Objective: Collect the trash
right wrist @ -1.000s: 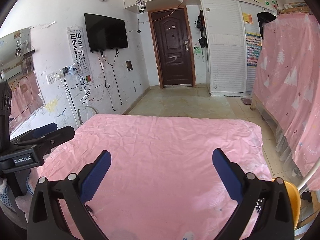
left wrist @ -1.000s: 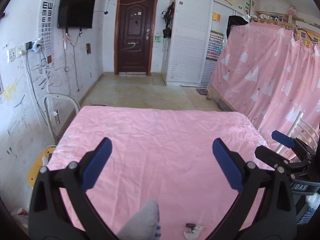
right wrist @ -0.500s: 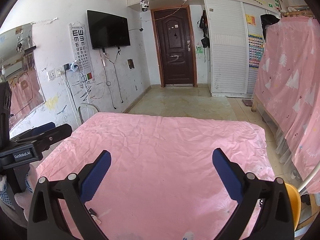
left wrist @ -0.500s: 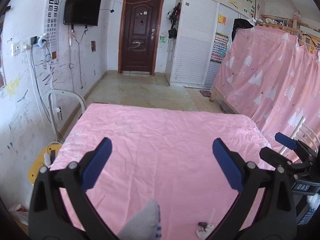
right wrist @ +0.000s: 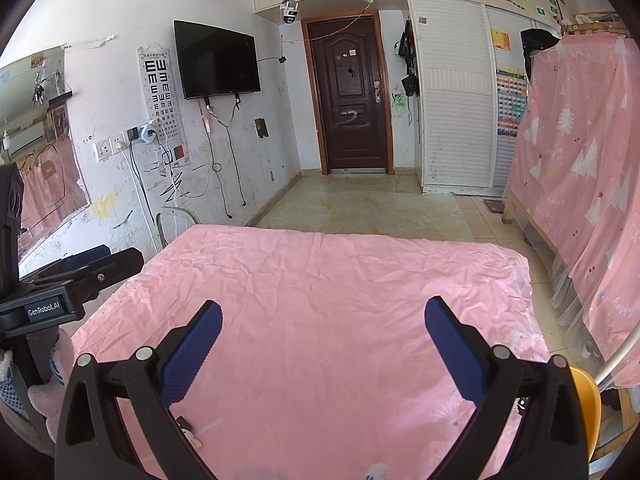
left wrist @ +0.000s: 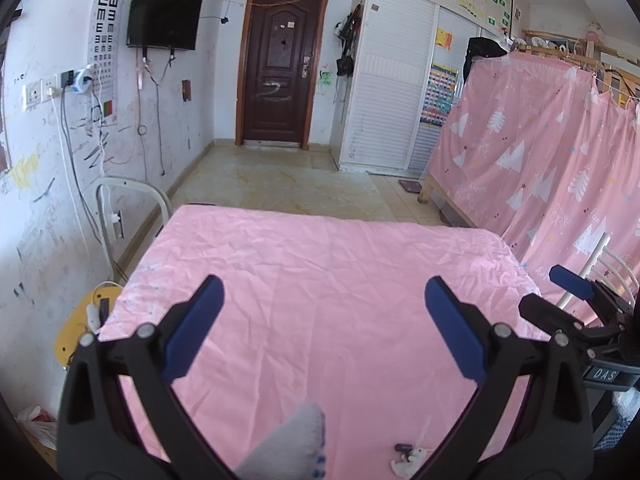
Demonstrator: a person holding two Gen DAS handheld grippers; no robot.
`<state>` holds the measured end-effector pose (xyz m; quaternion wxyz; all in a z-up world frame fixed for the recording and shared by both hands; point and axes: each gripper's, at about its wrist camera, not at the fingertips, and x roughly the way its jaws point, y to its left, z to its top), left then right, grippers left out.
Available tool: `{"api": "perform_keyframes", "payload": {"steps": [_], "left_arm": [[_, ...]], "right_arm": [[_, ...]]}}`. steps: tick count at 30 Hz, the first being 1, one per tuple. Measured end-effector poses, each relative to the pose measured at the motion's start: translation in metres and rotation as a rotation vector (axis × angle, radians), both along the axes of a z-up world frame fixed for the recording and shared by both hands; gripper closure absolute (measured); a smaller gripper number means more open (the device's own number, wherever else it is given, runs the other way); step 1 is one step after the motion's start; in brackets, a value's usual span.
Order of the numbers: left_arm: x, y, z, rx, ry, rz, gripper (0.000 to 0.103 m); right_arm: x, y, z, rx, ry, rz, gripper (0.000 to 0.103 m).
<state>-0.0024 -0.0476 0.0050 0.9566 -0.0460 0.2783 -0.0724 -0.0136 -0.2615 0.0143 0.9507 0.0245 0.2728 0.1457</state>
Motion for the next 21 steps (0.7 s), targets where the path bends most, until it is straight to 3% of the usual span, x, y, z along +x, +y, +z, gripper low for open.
{"api": "perform_keyframes", "payload": {"steps": [21], "left_arm": [[0.002, -0.0003, -0.004, -0.012, 0.017, 0.0, 0.007]], "right_arm": [[-0.0016, -0.0009, -0.0015, -0.005, 0.004, 0.006, 0.011]]}}
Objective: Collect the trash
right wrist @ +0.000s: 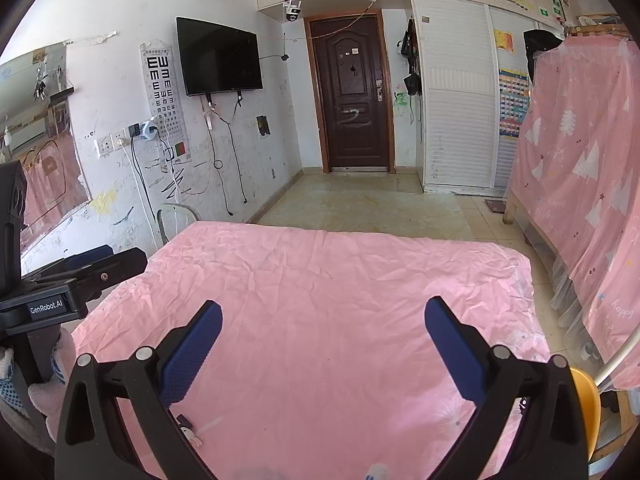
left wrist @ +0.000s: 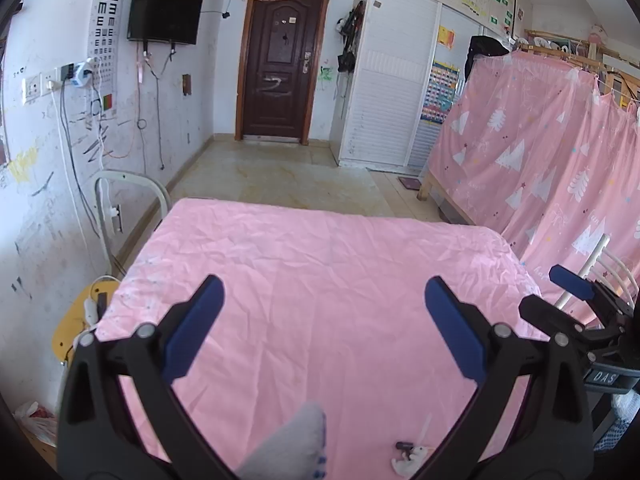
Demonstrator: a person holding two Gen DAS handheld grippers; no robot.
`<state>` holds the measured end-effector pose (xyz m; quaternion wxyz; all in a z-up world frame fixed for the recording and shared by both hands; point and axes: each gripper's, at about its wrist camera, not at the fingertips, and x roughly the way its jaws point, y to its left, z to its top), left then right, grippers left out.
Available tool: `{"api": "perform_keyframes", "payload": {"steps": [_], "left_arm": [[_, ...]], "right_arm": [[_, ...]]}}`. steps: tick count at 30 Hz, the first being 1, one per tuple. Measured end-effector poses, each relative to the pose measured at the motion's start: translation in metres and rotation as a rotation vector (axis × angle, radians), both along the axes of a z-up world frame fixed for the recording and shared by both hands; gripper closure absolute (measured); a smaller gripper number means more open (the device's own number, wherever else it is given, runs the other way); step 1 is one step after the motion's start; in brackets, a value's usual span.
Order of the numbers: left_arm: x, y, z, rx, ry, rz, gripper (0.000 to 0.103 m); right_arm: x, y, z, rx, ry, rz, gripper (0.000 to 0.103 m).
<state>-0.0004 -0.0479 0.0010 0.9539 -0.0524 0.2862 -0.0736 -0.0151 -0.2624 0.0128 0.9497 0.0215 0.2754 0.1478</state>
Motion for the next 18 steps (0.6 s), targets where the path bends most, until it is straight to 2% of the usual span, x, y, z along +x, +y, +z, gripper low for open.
{"api": "perform_keyframes", "payload": {"steps": [18], "left_arm": [[-0.0002, -0.0011, -0.0017, 0.002, 0.002, -0.006, 0.007]], "right_arm": [[-0.0005, 0.0008, -0.0011, -0.001, 0.002, 0.001, 0.011]]}}
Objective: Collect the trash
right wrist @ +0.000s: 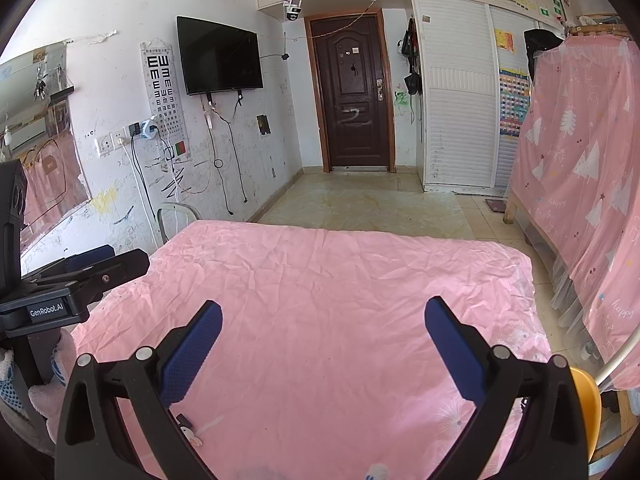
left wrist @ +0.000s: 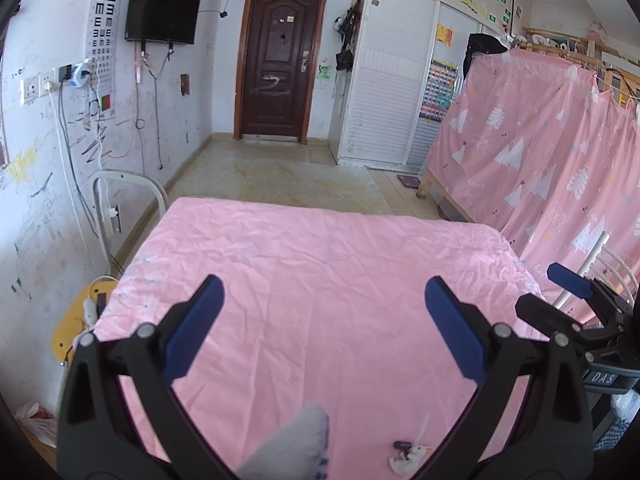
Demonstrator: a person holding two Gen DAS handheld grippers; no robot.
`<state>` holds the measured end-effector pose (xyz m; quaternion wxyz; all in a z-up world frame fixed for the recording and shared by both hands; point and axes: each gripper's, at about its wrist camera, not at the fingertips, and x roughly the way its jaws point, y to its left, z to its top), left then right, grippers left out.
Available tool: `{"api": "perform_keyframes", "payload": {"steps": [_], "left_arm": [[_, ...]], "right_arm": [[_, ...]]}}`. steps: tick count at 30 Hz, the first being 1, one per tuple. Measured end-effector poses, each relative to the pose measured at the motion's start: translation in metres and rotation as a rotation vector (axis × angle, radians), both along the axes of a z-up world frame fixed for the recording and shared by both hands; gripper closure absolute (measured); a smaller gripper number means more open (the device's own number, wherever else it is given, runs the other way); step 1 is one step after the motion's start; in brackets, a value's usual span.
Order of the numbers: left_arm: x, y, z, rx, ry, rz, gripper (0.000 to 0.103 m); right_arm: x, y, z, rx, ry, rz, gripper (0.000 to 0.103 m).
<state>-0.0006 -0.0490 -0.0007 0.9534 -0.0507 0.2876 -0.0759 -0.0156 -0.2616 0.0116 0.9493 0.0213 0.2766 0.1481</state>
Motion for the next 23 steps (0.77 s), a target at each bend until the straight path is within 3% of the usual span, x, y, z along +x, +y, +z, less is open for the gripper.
{"api": "perform_keyframes", "payload": {"steps": [23], "left_arm": [[-0.0009, -0.0002, -0.0014, 0.003, 0.001, 0.002, 0.007]], "right_arm": [[0.0002, 0.0006, -0.001, -0.001, 0.002, 0.001, 0.011]]}}
